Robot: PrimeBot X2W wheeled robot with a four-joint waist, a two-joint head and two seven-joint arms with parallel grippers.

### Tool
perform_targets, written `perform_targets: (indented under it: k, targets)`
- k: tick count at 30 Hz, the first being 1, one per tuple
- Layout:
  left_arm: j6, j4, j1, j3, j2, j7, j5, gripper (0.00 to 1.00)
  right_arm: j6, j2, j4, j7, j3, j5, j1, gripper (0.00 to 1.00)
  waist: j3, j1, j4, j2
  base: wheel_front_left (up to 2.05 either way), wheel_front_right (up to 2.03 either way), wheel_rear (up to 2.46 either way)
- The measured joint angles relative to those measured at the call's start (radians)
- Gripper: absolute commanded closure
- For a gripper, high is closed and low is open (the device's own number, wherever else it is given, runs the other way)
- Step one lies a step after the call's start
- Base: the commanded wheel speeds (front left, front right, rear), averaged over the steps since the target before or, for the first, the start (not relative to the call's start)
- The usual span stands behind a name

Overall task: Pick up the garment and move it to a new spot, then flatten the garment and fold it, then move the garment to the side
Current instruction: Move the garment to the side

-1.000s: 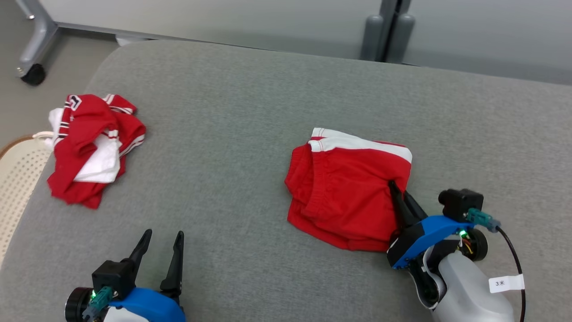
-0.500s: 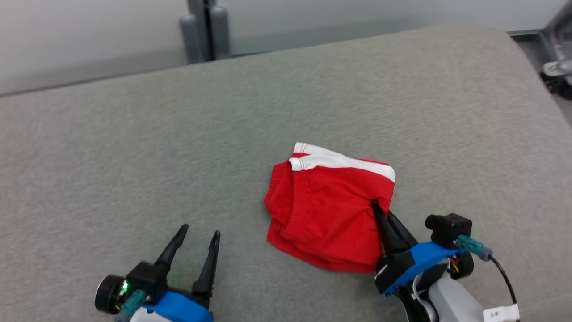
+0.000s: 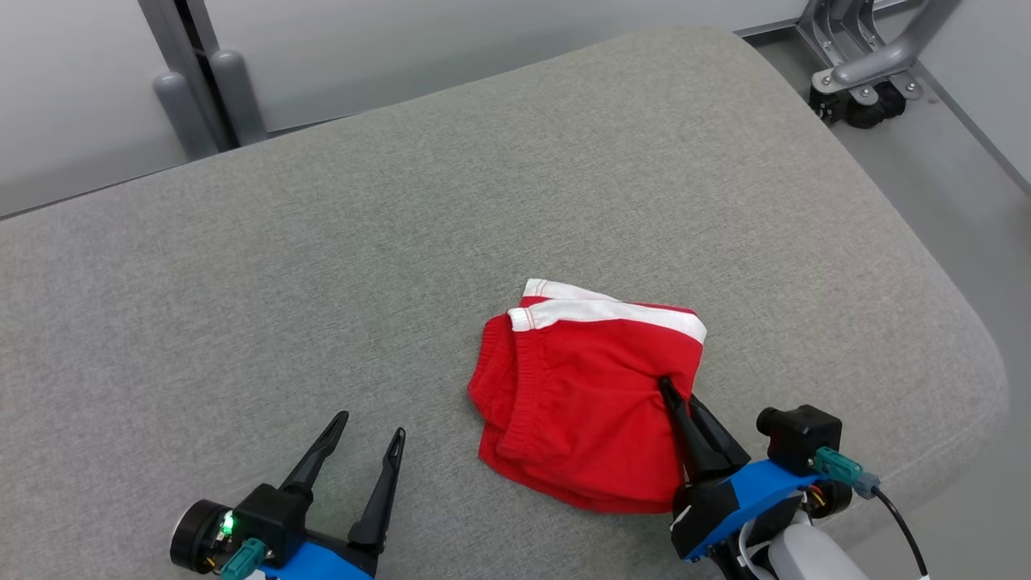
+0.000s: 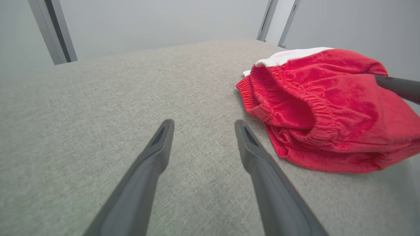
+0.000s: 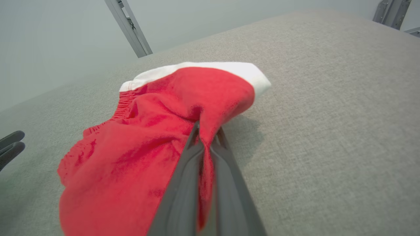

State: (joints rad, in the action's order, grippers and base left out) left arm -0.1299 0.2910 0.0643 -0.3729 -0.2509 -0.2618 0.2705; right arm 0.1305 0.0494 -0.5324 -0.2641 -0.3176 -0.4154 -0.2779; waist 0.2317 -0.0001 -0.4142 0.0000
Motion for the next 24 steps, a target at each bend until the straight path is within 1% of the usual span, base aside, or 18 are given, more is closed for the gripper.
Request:
perform_targets:
  k: [3, 6, 11, 15, 16, 19, 24]
  targets:
    - [0.0, 0.002, 0.0, -0.003, -0.009, 0.0, 0.007, 0.0, 0.0, 0.0, -0.016, 0.0, 0.018, 0.043, -0.01, 1.0, 0.005, 0.0001, 0.023, 0.0, 0.0, 0.0, 0.0]
    - [0.0, 0.005, 0.0, -0.002, -0.026, 0.0, 0.014, 0.0, 0.0, -0.001, -0.055, 0.0, 0.06, 0.121, -0.05, 1.0, 0.01, 0.0, 0.053, 0.0, 0.0, 0.0, 0.0]
    - [0.0, 0.018, -0.001, 0.007, -0.045, 0.0, 0.031, 0.0, 0.0, -0.001, -0.11, 0.0, 0.183, 0.259, -0.122, 1.0, 0.016, 0.0001, 0.111, 0.0, 0.0, 0.0, 0.0]
    - [0.0, 0.03, -0.011, 0.016, -0.052, 0.0, 0.039, 0.0, 0.0, -0.002, -0.143, 0.0, 0.282, 0.348, -0.156, 1.0, 0.021, 0.0001, 0.147, 0.0, 0.0, 0.0, 0.0]
    - [0.0, 0.033, -0.02, 0.018, -0.056, 0.0, 0.045, 0.0, 0.0, -0.002, -0.162, 0.0, 0.331, 0.392, -0.169, 1.0, 0.025, 0.0, 0.157, 0.0, 0.0, 0.0, 0.0]
    - [0.0, 0.031, -0.021, 0.021, -0.062, 0.0, 0.045, 0.0, 0.0, -0.002, -0.175, 0.0, 0.43, 0.436, -0.197, 1.0, 0.033, 0.0001, 0.166, 0.0, 0.0, 0.0, 0.0]
    - [0.0, 0.024, -0.021, 0.016, -0.083, 0.0, 0.044, 0.0, 0.0, -0.002, -0.162, 0.0, 0.674, 0.504, -0.251, 1.0, 0.052, 0.0001, 0.171, 0.0, 0.0, 0.0, 0.0]
